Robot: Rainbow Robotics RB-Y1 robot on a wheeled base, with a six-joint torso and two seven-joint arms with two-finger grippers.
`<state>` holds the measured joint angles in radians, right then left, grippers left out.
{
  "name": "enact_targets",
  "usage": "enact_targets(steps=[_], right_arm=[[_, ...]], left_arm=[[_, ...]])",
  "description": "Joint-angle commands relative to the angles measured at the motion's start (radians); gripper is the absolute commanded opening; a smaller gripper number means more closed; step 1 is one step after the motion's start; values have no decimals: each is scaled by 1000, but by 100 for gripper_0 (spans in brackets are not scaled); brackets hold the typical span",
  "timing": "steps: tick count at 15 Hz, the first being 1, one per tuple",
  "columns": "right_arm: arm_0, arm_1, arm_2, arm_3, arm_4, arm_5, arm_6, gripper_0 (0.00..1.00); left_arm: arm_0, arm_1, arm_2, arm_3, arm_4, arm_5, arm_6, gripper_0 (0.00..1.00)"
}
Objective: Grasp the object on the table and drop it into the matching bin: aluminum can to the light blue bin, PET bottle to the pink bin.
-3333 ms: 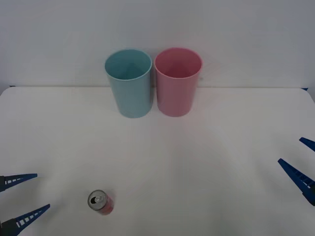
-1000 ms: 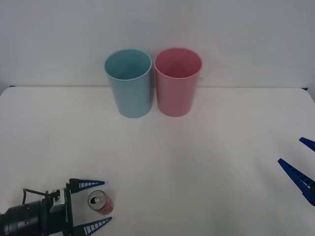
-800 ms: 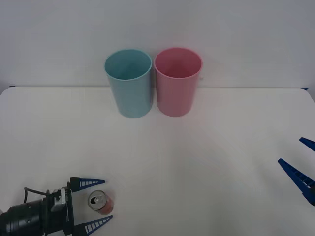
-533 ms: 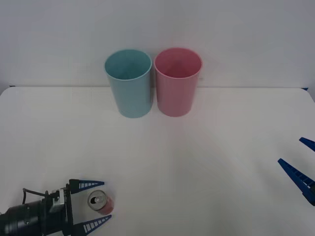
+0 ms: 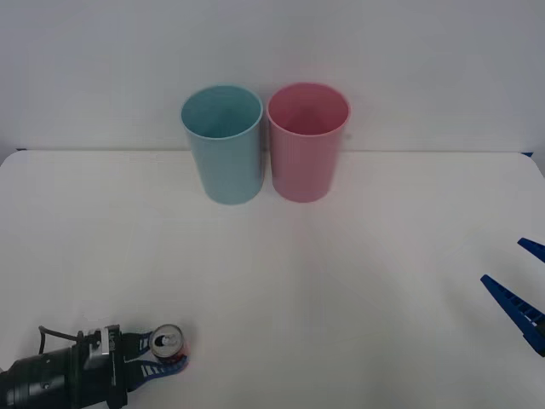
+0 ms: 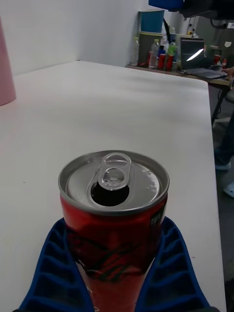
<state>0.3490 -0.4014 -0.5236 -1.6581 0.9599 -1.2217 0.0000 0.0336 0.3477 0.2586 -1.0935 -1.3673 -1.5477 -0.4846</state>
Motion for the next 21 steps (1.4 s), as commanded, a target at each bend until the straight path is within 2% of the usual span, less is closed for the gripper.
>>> enact_targets(steps=[1, 5, 11, 16, 21], right_arm=[[0, 0, 0, 0, 0, 0, 0, 100], [0, 0, 0, 0, 0, 0, 0, 100], [0, 0, 0, 0, 0, 0, 0, 100], [0, 0, 0, 0, 0, 0, 0, 100], [0, 0, 0, 0, 0, 0, 0, 100]], left_arm=[[0, 1, -1, 0, 1, 0, 8, 0], [-14, 1, 10, -5, 25, 5, 34, 0], [-14, 1, 14, -79, 134, 161, 93, 0], [-18, 1, 19, -241, 202, 316, 320, 0], [-21, 1, 45, -411, 220, 457, 523, 0]])
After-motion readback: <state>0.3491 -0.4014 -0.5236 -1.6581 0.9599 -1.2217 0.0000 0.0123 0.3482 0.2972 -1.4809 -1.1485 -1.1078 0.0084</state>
